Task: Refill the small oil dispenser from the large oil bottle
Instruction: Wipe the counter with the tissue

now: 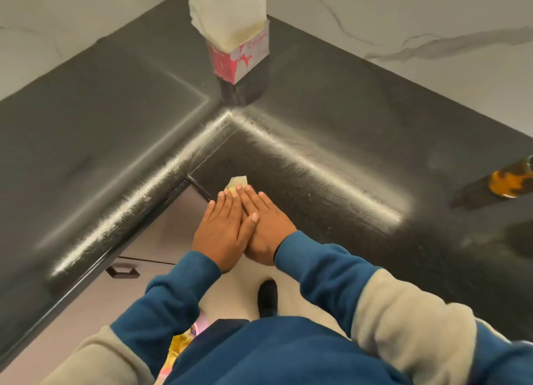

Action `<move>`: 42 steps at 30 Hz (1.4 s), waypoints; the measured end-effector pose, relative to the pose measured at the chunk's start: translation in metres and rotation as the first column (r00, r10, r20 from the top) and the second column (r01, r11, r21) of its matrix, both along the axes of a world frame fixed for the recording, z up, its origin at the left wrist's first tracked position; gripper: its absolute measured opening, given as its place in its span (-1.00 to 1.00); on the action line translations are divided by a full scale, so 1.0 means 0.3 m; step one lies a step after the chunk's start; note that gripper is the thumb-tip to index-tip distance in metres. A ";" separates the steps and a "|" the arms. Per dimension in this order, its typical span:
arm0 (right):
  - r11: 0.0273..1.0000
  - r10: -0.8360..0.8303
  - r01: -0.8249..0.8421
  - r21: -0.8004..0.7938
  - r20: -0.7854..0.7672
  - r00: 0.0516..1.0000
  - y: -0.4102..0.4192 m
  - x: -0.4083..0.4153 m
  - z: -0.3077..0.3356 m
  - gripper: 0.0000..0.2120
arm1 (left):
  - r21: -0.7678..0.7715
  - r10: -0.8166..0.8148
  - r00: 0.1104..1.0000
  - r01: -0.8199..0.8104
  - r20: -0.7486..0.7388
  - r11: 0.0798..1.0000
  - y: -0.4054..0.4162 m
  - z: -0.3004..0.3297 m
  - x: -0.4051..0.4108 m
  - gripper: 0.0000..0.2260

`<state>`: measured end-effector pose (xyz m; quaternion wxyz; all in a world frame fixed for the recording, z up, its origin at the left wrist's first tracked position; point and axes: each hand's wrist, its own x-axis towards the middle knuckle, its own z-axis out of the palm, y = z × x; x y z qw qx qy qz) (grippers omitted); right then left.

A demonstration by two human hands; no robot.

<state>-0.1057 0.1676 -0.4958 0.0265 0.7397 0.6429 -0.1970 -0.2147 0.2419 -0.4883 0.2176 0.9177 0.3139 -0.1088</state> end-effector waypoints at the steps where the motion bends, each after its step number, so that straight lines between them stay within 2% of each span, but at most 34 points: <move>1: 1.000 -0.004 0.004 0.006 -0.003 1.000 -0.025 -0.006 0.001 -0.20 | -0.010 -0.006 1.000 0.006 0.012 1.000 -0.022 0.000 -0.009 -0.21; 8: 0.991 -0.135 0.135 -0.026 -0.002 0.991 -0.285 0.034 0.021 -0.19 | -0.057 -0.132 0.991 0.134 0.029 0.989 -0.240 0.012 0.073 -0.22; 12: 0.970 -0.237 0.237 -0.058 0.014 0.971 -0.488 0.101 0.033 -0.18 | -0.066 -0.239 0.970 0.242 0.046 0.968 -0.407 0.003 0.173 -0.09; 20: 0.898 -0.427 0.430 -0.095 0.052 0.903 -0.893 0.172 0.023 -0.05 | -0.050 -0.455 0.890 0.455 0.023 0.889 -0.770 0.008 0.328 -0.21; 23: 0.857 -0.507 0.509 -0.084 0.042 0.861 -1.020 0.184 0.015 -0.11 | -0.025 -0.516 0.856 0.516 0.016 0.856 -0.884 0.003 0.369 -0.20; 26: 0.821 -0.566 0.568 -0.057 0.057 0.823 -1.137 0.197 0.005 -0.18 | -0.031 -0.559 0.829 0.559 0.010 0.829 -0.995 -0.003 0.405 -0.29; 33: 0.747 -0.655 0.663 -0.051 0.118 0.746 -1.433 0.212 -0.021 -0.20 | -0.010 -0.669 0.743 0.669 0.005 0.743 -1.276 0.002 0.474 -0.38; 36: 0.686 -0.717 0.726 -0.048 0.130 0.685 -1.553 0.229 -0.034 -0.17 | -0.009 -0.714 0.699 0.714 0.036 0.700 -1.392 -0.002 0.518 -0.40; 42: 0.546 -0.815 0.836 -0.054 0.193 0.546 -1.794 0.234 -0.019 -0.19 | 0.012 -0.826 0.559 0.828 0.074 0.561 -1.628 -0.011 0.608 -0.38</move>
